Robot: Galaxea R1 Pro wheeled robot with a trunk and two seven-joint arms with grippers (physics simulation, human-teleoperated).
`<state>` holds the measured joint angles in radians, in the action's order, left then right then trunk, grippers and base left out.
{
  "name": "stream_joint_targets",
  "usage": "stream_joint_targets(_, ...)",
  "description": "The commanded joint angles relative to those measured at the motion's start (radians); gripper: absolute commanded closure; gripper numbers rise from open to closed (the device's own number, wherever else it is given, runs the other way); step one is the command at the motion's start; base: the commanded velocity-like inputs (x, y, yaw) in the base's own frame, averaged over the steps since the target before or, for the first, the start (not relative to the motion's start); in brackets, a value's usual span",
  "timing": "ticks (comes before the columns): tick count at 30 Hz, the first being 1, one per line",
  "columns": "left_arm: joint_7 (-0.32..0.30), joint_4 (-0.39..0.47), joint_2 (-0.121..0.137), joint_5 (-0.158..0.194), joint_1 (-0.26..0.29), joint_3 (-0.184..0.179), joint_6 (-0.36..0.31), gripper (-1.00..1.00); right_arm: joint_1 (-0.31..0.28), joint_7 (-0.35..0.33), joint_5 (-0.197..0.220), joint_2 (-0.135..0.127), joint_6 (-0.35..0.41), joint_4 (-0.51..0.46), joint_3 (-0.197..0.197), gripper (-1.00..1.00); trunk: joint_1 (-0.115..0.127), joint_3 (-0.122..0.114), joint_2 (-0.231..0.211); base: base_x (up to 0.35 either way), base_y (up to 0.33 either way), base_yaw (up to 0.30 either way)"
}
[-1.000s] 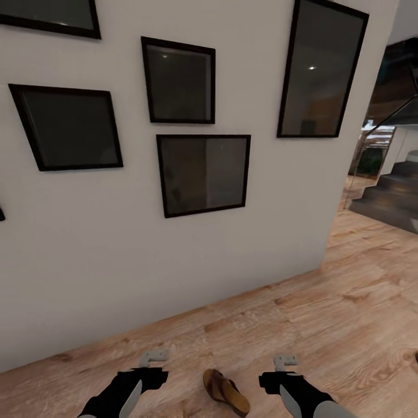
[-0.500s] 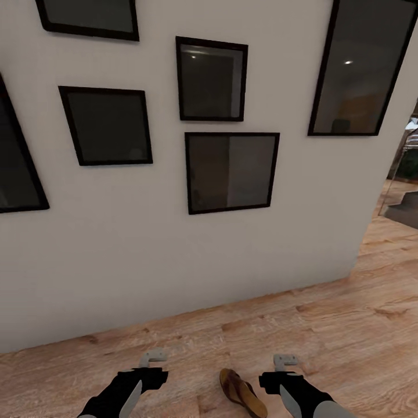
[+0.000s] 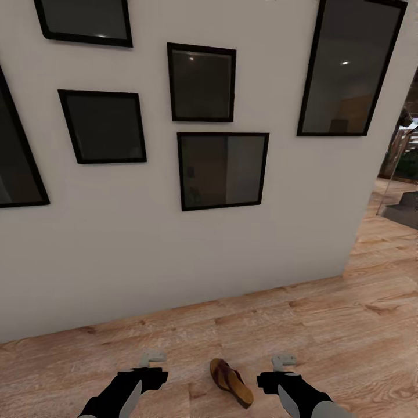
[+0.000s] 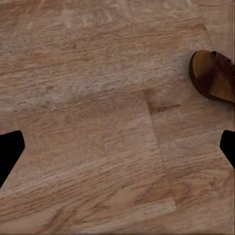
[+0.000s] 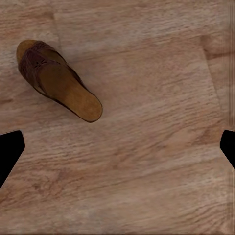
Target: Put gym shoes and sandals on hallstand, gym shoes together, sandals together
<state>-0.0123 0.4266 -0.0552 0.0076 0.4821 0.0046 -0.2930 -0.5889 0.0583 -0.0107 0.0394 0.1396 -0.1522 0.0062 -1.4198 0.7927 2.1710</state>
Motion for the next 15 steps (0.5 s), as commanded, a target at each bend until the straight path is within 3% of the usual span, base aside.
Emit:
stream_joint_targets(1,0.0,0.0,0.0,0.0,0.0,0.0,0.0,-1.0,0.0,0.0,0.0,0.001,0.0,0.0,0.0,-1.0,0.0,0.0,0.0,-0.042,-0.312,0.001)
stream_joint_targets(7,0.0,0.0,0.0,0.0,0.0,0.001,0.0,-1.0,0.001,0.0,0.0,0.003,0.0,0.0,0.015,-1.0,0.0,0.0,0.0,0.08,-0.305,0.001)
stream_joint_targets(12,0.0,0.0,0.0,0.0,0.0,0.001,0.001,-1.0,0.001,0.0,0.0,0.004,-0.001,0.008,0.098,-1.0,0.0,0.0,0.0,0.215,-0.273,0.0)
stream_joint_targets(15,0.0,0.0,0.0,0.0,0.0,0.001,0.001,-1.0,0.001,0.0,0.0,0.005,-0.001,0.014,0.124,-1.0,0.0,0.0,0.0,0.233,-0.267,0.0)
